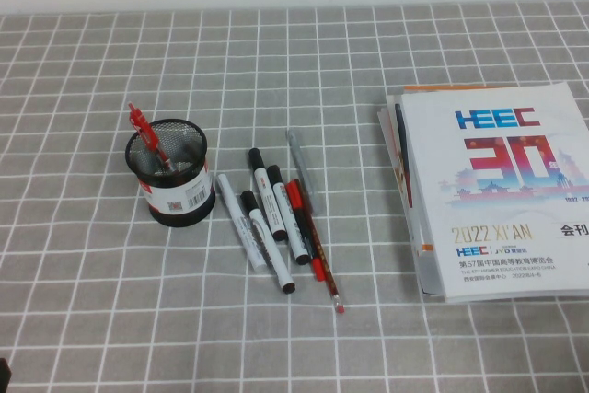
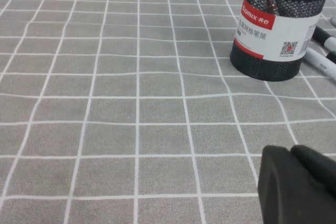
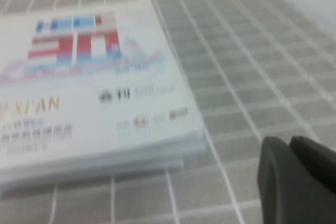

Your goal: Put the pen into the pen holder

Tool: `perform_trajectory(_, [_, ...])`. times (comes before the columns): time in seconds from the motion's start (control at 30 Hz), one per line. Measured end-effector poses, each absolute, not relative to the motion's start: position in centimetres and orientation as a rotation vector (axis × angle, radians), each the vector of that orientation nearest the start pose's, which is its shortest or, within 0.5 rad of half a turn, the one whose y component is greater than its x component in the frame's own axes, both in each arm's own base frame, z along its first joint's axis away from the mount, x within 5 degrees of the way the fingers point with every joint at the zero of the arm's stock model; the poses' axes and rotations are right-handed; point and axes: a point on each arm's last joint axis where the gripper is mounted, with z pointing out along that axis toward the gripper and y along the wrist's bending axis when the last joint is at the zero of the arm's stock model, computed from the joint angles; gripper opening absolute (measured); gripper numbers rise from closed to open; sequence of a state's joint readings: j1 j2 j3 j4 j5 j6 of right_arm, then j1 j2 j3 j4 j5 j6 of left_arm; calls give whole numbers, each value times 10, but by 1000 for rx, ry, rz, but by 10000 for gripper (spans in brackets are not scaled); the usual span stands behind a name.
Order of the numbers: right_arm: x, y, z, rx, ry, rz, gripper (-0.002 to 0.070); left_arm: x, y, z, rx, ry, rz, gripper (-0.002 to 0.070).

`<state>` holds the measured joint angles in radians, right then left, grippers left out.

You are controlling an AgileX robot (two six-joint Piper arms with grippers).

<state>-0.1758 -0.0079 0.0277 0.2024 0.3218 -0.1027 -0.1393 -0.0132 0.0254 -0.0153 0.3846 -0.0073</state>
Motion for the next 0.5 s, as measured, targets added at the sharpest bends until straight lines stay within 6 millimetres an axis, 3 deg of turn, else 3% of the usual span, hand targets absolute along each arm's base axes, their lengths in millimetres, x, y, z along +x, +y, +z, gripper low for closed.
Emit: perform_trajectory(0.5, [53, -2, 171, 190, 1867, 21, -12, 52, -8, 171, 115, 1878, -116, -6])
